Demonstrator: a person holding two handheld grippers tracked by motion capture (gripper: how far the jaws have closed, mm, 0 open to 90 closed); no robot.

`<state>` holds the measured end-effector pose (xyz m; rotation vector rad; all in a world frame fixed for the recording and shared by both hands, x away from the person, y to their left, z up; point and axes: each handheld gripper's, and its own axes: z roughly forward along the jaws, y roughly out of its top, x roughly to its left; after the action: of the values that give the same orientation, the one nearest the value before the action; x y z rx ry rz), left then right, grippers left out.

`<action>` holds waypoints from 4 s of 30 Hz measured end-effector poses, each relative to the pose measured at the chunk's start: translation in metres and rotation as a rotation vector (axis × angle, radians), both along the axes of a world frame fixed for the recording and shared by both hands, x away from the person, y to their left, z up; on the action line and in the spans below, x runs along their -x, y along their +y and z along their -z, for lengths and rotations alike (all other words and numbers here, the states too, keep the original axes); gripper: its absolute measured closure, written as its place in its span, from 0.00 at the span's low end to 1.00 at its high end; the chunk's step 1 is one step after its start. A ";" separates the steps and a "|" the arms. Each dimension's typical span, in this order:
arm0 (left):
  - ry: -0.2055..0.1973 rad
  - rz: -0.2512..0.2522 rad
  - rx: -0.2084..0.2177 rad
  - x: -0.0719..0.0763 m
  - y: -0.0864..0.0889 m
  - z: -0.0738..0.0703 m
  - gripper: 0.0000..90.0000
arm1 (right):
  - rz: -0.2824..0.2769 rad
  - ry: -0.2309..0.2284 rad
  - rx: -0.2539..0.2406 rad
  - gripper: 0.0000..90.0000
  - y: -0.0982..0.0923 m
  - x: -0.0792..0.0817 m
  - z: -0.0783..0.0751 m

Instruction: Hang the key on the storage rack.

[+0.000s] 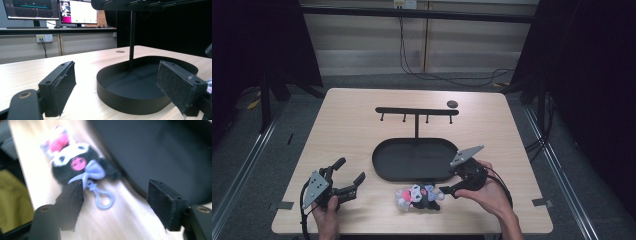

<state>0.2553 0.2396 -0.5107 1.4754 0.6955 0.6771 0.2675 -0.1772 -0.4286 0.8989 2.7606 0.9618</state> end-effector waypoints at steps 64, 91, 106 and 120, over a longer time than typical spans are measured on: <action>0.000 0.026 0.008 0.000 0.000 0.000 0.17 | -0.368 0.326 0.407 0.79 0.080 -0.039 0.038; -0.002 0.025 0.007 0.000 0.000 0.000 0.17 | -0.401 0.345 0.548 0.97 0.105 -0.049 0.040; -0.003 0.027 0.007 0.000 0.000 0.000 0.17 | -0.384 0.324 0.511 0.97 0.098 -0.049 0.012; -0.003 0.027 0.006 0.000 0.000 0.000 0.17 | -0.361 0.245 0.496 0.97 0.096 -0.054 -0.028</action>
<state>0.2555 0.2393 -0.5108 1.4754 0.6730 0.6561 0.3211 -0.0815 -0.4001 0.4742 3.2093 0.1610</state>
